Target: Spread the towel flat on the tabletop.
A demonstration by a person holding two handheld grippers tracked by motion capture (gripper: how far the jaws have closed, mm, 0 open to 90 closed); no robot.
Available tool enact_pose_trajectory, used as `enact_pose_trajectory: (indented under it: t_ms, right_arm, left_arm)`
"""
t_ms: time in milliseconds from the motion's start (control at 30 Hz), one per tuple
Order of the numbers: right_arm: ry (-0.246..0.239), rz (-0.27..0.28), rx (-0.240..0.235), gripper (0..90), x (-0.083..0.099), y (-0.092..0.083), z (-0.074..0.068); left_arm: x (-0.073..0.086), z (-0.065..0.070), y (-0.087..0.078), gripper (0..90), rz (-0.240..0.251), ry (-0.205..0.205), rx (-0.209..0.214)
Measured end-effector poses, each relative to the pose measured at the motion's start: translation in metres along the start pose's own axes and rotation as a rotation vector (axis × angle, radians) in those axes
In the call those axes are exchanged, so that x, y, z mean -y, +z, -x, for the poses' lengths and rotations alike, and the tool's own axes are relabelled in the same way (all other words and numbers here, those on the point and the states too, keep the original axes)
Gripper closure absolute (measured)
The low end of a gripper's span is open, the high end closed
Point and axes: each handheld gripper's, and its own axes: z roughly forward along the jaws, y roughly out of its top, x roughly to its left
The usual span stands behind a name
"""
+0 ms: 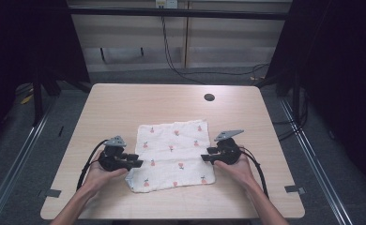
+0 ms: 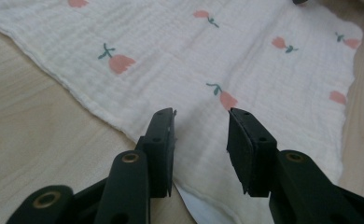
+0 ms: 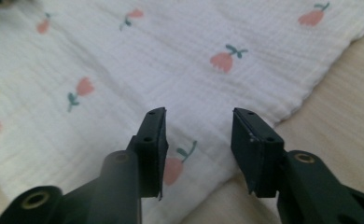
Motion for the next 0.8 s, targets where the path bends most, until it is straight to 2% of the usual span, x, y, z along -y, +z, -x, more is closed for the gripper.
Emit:
enact_pose_trajectory:
  t_ms: [33,67,100,133,167,200,233,300,333,367,433,500,533,633,800]
  right_arm:
    - [-0.008,0.007,0.010,52.7,0.001,0.001,-0.001]
    - [-0.010,0.004,0.013,53.6,0.000,0.001,-0.002]
    - [-0.042,-0.001,0.042,60.8,0.000,0.001,-0.005]
    - [-0.042,-0.001,0.042,60.8,0.000,0.001,-0.005]
    - [-0.056,-0.009,0.056,67.7,0.001,0.000,-0.005]
    - [-0.050,-0.015,0.047,71.9,0.001,-0.001,-0.005]
    - [-0.048,-0.020,0.041,80.1,0.003,-0.004,-0.004]
    - [-0.044,-0.022,0.044,82.3,0.005,-0.006,-0.003]
    - [-0.023,-0.014,0.038,85.1,0.009,-0.010,-0.001]
    - [-0.022,-0.017,0.042,87.3,0.011,-0.012,-0.001]
    - [-0.020,-0.025,0.043,87.9,0.012,-0.013,-0.002]
    - [-0.026,-0.034,0.046,88.5,0.013,-0.016,-0.004]
    - [-0.026,-0.035,0.036,88.6,0.015,-0.017,-0.004]
    - [0.000,-0.044,0.013,88.7,0.025,-0.027,-0.007]
    - [-0.001,-0.046,0.001,88.6,0.033,-0.035,-0.011]
  left_arm:
    - [0.000,0.000,0.001,60.0,0.000,0.018,-0.007]
    - [0.000,-0.001,0.001,59.8,0.000,0.013,-0.004]
    - [-0.001,-0.003,0.002,59.9,0.020,0.003,-0.006]
    - [-0.001,-0.003,0.002,60.8,0.020,0.003,-0.006]
    - [-0.001,-0.002,0.004,60.8,0.012,0.011,-0.002]
    - [-0.001,-0.001,0.006,60.9,0.002,0.019,-0.004]
    - [-0.001,0.002,0.013,63.2,-0.025,0.042,0.004]
    - [-0.001,0.002,0.016,64.5,-0.024,0.045,-0.008]
    - [-0.002,0.002,0.018,67.4,-0.014,0.038,0.000]
    - [-0.006,0.002,0.021,68.7,-0.027,0.047,-0.005]
    - [-0.006,0.003,0.022,70.1,-0.027,0.057,-0.002]
    - [-0.007,0.007,0.023,76.1,-0.036,0.088,-0.019]
    - [-0.006,0.009,0.024,80.5,-0.040,0.096,-0.010]
    - [-0.005,0.013,0.025,88.6,-0.036,0.096,0.020]
    - [-0.001,0.018,0.022,89.0,-0.044,0.073,0.062]
